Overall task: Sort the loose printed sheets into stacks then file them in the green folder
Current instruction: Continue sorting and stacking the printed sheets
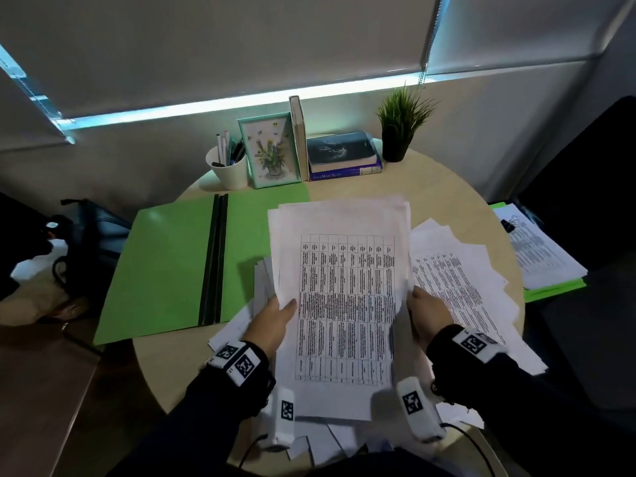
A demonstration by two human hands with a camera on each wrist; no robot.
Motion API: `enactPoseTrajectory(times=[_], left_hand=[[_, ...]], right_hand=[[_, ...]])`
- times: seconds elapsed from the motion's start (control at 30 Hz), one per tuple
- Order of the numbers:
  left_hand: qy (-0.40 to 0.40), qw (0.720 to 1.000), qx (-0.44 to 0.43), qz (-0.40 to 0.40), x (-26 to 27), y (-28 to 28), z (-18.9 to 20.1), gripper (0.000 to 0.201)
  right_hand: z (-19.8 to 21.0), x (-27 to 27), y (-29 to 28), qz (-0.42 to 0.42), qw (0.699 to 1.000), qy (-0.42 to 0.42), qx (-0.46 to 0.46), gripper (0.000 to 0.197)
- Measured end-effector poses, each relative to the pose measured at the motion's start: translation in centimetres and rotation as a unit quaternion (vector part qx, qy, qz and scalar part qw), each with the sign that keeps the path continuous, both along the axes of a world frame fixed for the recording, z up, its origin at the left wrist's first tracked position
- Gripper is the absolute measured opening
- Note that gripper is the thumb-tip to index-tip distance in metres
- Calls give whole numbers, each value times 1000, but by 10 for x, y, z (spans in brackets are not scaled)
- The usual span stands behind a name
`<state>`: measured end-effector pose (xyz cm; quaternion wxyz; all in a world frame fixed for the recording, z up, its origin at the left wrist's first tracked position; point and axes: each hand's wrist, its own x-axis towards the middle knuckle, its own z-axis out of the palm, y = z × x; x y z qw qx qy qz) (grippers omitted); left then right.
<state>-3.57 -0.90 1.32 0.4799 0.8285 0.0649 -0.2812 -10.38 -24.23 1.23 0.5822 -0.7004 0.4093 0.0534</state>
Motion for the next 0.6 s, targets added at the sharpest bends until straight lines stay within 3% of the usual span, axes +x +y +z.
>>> enactPoseTrajectory(times=[0.07, 0.13, 0.27, 0.43, 0.53, 0.6], left_hand=[[-20, 1000, 5, 8, -2, -1, -3, 41], [-40, 999, 24, 5, -3, -2, -6, 39], [-68, 997, 30, -4, -6, -5, -6, 39], [-63, 996, 35, -52, -10, -9, -7, 35], [-37, 996, 10, -82, -11, -15, -11, 16], [-66, 991, 49, -101, -7, -17, -16, 11]], right_hand=[[-1, -1, 2, -17, 999, -5, 31, 52], [-1, -4, 4, -4, 999, 5, 36, 64], [-10, -10, 7, 37, 999, -13, 4, 28], [-27, -18, -4, 22, 1000, 9, -14, 24], [-36, -24, -20, 1, 999, 27, -42, 28], [-41, -27, -38, -19, 998, 34, -48, 29]])
